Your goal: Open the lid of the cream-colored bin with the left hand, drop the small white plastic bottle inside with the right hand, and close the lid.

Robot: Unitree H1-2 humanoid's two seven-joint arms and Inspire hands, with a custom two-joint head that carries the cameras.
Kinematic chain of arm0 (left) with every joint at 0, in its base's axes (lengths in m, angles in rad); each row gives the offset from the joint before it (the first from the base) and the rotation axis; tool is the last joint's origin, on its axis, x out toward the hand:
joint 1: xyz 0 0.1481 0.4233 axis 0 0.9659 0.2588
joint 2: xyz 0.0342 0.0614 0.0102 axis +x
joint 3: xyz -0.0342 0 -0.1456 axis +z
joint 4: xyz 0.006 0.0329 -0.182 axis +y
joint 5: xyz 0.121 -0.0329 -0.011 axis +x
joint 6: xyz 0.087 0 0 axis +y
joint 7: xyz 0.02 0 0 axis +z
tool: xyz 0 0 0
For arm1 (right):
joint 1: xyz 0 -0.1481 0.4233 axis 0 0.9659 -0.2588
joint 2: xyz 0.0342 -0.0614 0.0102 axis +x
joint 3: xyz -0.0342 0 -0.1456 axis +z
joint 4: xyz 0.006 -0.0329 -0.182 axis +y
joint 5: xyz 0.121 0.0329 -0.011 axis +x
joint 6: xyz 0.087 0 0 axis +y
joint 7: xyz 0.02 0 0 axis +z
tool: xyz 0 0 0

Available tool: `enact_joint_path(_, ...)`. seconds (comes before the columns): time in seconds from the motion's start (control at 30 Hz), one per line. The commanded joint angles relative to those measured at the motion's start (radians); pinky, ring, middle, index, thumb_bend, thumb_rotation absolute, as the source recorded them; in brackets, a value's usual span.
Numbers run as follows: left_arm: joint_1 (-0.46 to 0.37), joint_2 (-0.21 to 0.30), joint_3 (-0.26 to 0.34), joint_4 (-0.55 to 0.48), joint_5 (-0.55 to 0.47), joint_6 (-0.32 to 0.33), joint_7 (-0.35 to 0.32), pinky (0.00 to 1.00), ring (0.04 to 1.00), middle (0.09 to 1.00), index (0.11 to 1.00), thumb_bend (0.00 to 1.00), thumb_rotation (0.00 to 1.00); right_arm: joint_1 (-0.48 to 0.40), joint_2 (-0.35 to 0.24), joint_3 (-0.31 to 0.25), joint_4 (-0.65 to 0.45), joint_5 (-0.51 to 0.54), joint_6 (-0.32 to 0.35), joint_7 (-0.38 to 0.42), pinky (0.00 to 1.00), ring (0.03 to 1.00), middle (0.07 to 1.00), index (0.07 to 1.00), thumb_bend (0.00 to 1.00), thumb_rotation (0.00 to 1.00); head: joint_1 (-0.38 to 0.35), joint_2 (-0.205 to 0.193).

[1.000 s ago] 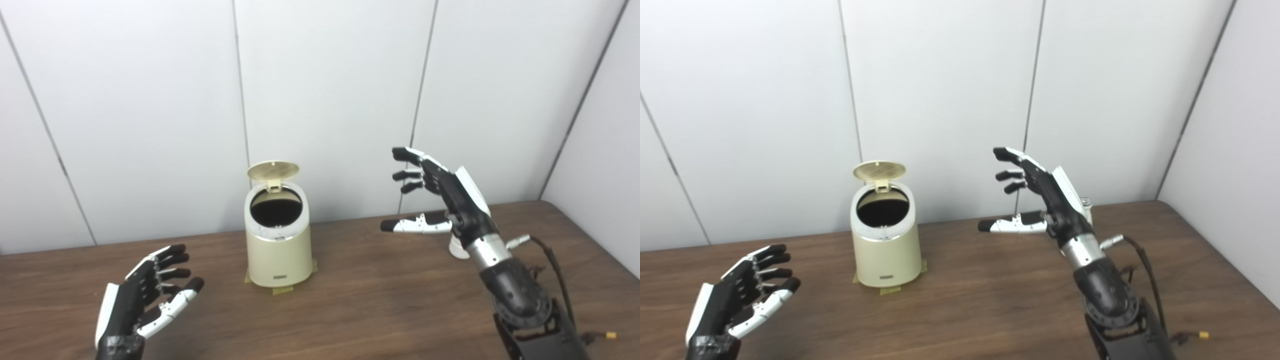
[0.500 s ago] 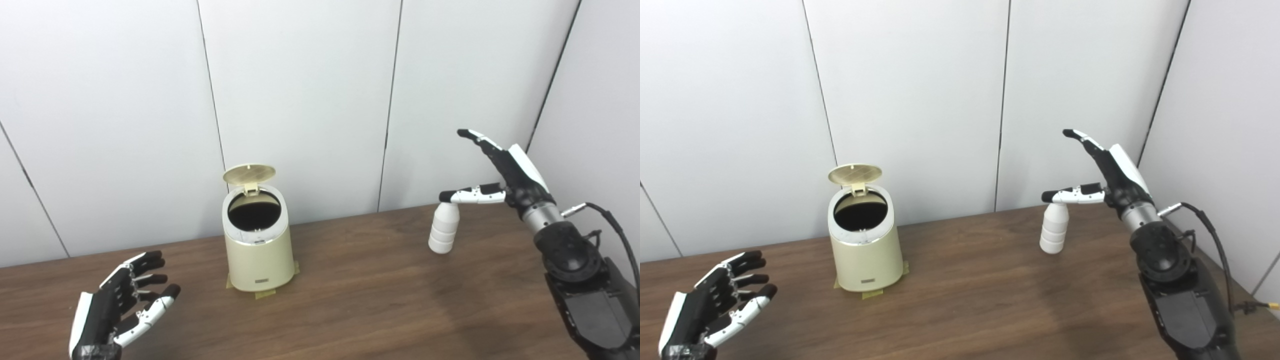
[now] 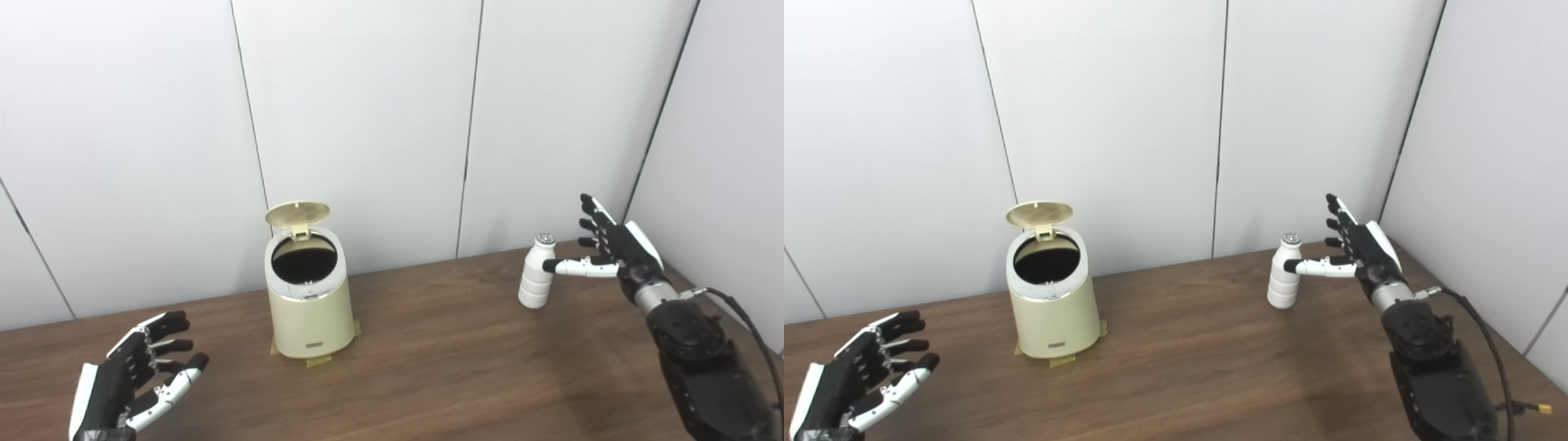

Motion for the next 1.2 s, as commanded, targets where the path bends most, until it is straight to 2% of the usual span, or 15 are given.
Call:
enact_joint_path(0.0, -0.036, 0.013, 0.003, -0.03, -0.006, -0.016, -0.001, 0.52, 0.658, 0.744, 0.755, 0.58, 0.09, -0.031, -0.019, -0.005, -0.015, 0.003, -0.032, -0.015, 0.86, 0.957, 1.0, 1.0, 0.83, 0.18, -0.001, 0.001)
enact_joint_path(0.1, -0.036, 0.013, 0.004, -0.031, -0.008, -0.015, -0.003, 0.52, 0.666, 0.746, 0.755, 0.58, 0.07, -0.023, 0.0, -0.002, -0.001, 0.006, -0.027, -0.026, 0.85, 0.933, 0.987, 0.995, 0.82, 0.17, -0.002, 0.003)
enact_joint_path(0.27, -0.035, 0.013, 0.006, -0.035, -0.02, -0.011, -0.01, 0.53, 0.667, 0.751, 0.755, 0.57, 0.05, -0.018, 0.016, 0.005, 0.045, 0.003, -0.061, -0.034, 0.87, 0.916, 0.958, 0.979, 0.89, 0.21, -0.003, 0.006)
enact_joint_path(0.4, -0.033, 0.011, 0.007, -0.039, -0.026, -0.004, -0.01, 0.53, 0.671, 0.751, 0.755, 0.58, 0.05, -0.018, 0.03, 0.002, 0.066, 0.01, -0.059, -0.037, 0.86, 0.896, 0.944, 0.978, 0.84, 0.14, -0.001, 0.007)
enact_joint_path(0.6, -0.032, 0.011, 0.002, -0.06, -0.009, 0.022, -0.005, 0.53, 0.667, 0.75, 0.756, 0.58, 0.07, -0.028, 0.045, 0.006, 0.123, 0.006, -0.09, -0.059, 0.83, 0.864, 0.901, 0.949, 0.85, 0.12, 0.0, 0.012)
enact_joint_path(0.77, -0.029, 0.016, -0.004, -0.064, 0.0, 0.016, -0.008, 0.52, 0.667, 0.751, 0.759, 0.57, 0.07, -0.037, 0.058, 0.013, 0.166, 0.012, -0.113, -0.072, 0.82, 0.864, 0.887, 0.918, 0.85, 0.1, -0.001, 0.014)
enact_joint_path(0.87, -0.028, 0.015, -0.004, -0.072, 0.0, 0.028, -0.007, 0.53, 0.671, 0.752, 0.757, 0.57, 0.06, -0.045, 0.07, 0.01, 0.183, 0.019, -0.124, -0.08, 0.78, 0.824, 0.874, 0.903, 0.86, 0.1, -0.002, 0.017)
enact_joint_path(0.97, -0.027, 0.015, -0.004, -0.072, -0.002, 0.031, -0.009, 0.53, 0.672, 0.753, 0.756, 0.58, 0.07, -0.056, 0.085, 0.005, 0.203, 0.026, -0.149, -0.097, 0.69, 0.764, 0.844, 0.853, 0.86, 0.04, -0.001, 0.019)
enact_joint_path(1.17, -0.026, 0.014, -0.007, -0.078, 0.003, 0.043, -0.008, 0.53, 0.67, 0.75, 0.756, 0.57, 0.08, -0.08, 0.106, 0.018, 0.243, 0.016, -0.195, -0.136, 0.58, 0.707, 0.805, 0.804, 0.82, 0.0, -0.002, 0.02)
